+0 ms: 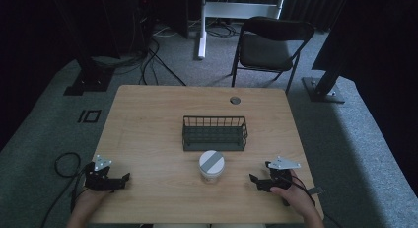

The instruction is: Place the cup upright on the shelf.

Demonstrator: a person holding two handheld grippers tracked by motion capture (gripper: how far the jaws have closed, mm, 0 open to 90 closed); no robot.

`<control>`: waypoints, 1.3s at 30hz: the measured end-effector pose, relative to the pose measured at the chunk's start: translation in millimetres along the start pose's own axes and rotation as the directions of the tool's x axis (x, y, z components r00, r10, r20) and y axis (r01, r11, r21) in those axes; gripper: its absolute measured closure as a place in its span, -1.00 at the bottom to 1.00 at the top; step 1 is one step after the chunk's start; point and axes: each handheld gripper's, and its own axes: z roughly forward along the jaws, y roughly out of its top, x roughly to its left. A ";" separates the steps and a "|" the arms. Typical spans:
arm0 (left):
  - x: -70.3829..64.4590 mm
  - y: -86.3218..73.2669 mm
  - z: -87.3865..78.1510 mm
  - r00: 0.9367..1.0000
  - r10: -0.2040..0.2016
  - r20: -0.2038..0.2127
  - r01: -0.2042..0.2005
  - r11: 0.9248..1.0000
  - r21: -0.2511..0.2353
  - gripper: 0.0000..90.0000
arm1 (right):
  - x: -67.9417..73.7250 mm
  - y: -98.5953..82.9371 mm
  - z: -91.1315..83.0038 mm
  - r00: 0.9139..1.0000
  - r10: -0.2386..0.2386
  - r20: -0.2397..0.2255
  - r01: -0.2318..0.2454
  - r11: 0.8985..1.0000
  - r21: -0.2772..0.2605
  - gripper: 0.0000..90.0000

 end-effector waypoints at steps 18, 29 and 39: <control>0.0 0.0 0.0 1.000 0.000 0.000 0.000 1.000 0.000 -1.00 | 35.5 9.9 14.0 0.993 -0.081 -0.089 0.081 0.997 -0.013 -0.71; 0.0 0.0 0.0 1.000 0.000 0.000 0.000 1.000 0.000 -1.00 | 57.3 19.6 24.3 0.983 -0.122 -0.139 0.120 0.993 -0.023 -0.71; 0.0 0.0 0.0 1.000 0.000 0.000 0.000 1.000 0.000 -1.00 | 72.7 28.2 29.2 0.975 -0.136 -0.178 0.131 0.990 -0.043 -0.71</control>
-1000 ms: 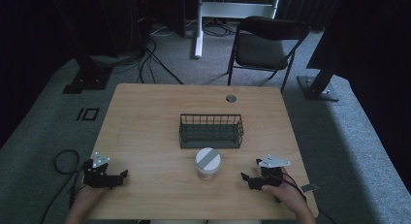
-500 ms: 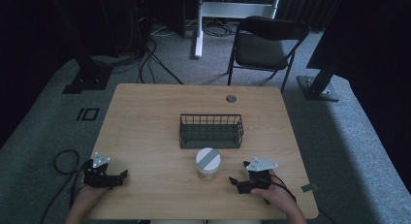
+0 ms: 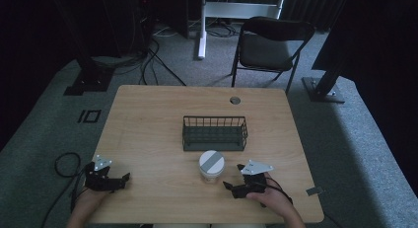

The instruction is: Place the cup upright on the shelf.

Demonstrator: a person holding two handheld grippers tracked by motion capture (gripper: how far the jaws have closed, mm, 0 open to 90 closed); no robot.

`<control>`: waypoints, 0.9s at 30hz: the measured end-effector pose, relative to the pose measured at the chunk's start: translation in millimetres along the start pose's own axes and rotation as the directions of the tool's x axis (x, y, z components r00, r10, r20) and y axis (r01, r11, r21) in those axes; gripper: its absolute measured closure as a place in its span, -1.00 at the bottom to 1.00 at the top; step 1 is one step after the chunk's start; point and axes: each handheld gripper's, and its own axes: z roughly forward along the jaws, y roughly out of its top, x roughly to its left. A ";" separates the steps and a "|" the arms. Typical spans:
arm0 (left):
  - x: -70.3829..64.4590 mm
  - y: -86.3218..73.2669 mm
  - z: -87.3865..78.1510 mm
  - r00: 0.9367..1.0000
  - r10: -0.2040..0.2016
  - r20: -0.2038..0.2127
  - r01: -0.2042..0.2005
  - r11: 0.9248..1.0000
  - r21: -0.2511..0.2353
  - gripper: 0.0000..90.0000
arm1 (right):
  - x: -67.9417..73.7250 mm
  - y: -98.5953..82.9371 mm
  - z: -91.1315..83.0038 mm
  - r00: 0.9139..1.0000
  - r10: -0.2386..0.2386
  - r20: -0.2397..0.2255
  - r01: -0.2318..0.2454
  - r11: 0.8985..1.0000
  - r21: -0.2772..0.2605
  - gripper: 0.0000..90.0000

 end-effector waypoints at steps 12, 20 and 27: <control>0.0 0.0 0.0 1.000 0.000 0.000 0.000 1.000 0.000 -1.00 | 13.5 10.2 11.5 1.000 -0.012 -0.027 0.011 1.000 -0.029 -0.71; 0.0 0.0 0.0 1.000 0.000 0.000 0.000 1.000 0.000 -1.00 | 19.4 16.0 18.7 0.999 -0.010 -0.031 0.009 0.999 -0.050 -0.71; 0.0 0.1 -0.1 1.000 0.001 0.000 -0.001 1.000 0.002 -1.00 | 23.2 20.1 26.5 0.999 -0.020 -0.034 0.017 0.998 -0.064 -0.71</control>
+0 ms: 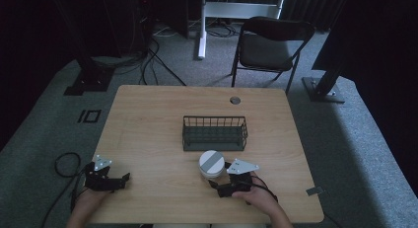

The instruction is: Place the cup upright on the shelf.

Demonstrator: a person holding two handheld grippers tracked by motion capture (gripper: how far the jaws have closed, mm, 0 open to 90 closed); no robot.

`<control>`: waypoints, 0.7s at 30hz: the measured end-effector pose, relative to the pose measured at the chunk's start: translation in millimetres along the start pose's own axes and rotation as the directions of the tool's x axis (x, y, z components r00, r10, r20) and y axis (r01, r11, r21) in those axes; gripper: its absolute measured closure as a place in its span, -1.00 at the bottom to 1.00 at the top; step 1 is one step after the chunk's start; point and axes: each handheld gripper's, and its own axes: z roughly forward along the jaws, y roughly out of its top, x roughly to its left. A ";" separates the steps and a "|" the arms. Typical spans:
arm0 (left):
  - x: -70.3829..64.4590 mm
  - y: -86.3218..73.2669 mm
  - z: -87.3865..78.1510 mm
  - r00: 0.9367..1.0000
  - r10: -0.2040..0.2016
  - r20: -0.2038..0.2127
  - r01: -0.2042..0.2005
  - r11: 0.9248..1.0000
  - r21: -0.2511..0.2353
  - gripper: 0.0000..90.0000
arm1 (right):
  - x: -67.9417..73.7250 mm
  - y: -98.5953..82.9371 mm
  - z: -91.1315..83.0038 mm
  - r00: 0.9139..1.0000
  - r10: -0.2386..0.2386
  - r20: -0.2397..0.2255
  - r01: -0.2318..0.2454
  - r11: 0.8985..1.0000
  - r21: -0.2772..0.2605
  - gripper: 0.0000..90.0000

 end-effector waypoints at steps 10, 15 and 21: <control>0.0 0.0 0.0 1.000 -0.001 0.001 0.001 1.000 0.000 -1.00 | 3.1 3.7 11.2 1.000 0.014 -0.004 -0.014 1.000 -0.026 -0.71; 0.0 0.0 0.0 1.000 -0.001 0.000 0.001 1.000 0.000 -1.00 | 5.4 8.0 14.3 1.000 0.026 -0.005 -0.027 0.998 -0.049 -0.71; 0.0 0.0 0.0 1.000 0.000 0.000 0.000 1.000 0.000 -1.00 | 6.7 8.3 16.2 1.000 0.025 0.011 -0.024 0.998 -0.051 -0.68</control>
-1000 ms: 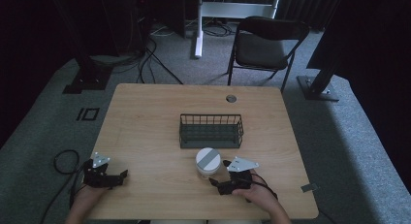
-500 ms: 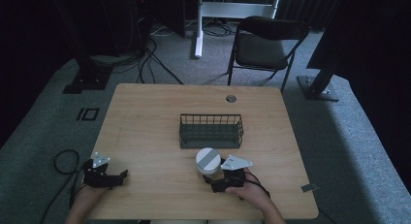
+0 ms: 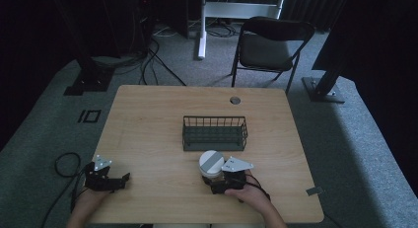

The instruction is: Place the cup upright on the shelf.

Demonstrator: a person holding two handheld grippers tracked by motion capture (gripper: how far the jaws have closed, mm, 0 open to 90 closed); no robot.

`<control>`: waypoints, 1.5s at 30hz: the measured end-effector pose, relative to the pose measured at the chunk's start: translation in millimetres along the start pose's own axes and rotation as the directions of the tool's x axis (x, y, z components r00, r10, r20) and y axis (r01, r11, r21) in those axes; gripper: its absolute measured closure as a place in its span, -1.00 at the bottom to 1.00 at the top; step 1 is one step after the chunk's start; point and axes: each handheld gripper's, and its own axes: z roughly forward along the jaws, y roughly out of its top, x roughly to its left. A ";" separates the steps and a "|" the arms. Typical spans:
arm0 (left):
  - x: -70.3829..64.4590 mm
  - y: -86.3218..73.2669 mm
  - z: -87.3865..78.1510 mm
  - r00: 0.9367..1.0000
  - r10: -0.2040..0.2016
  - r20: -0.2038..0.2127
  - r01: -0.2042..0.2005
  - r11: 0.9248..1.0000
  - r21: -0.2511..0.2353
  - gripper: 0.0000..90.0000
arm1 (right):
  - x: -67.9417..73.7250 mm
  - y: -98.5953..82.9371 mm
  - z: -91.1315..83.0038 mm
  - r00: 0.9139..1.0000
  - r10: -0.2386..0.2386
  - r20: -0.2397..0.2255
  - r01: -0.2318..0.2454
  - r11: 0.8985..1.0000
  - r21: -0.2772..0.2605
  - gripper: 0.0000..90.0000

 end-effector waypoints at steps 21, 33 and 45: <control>0.0 0.0 0.1 1.000 -0.001 0.000 0.001 1.000 -0.001 -1.00 | 0.0 2.5 3.6 0.999 -0.020 0.028 0.020 1.000 0.003 -0.59; 0.0 0.0 0.0 1.000 -0.001 0.000 0.001 1.000 -0.001 -1.00 | -0.5 10.9 -0.8 0.999 -0.022 0.026 0.022 1.000 -0.010 -0.59; -0.1 0.0 0.2 1.000 -0.002 0.000 0.002 1.000 -0.002 -1.00 | 0.9 25.1 -2.6 1.000 -0.006 0.022 0.007 1.000 -0.025 -0.59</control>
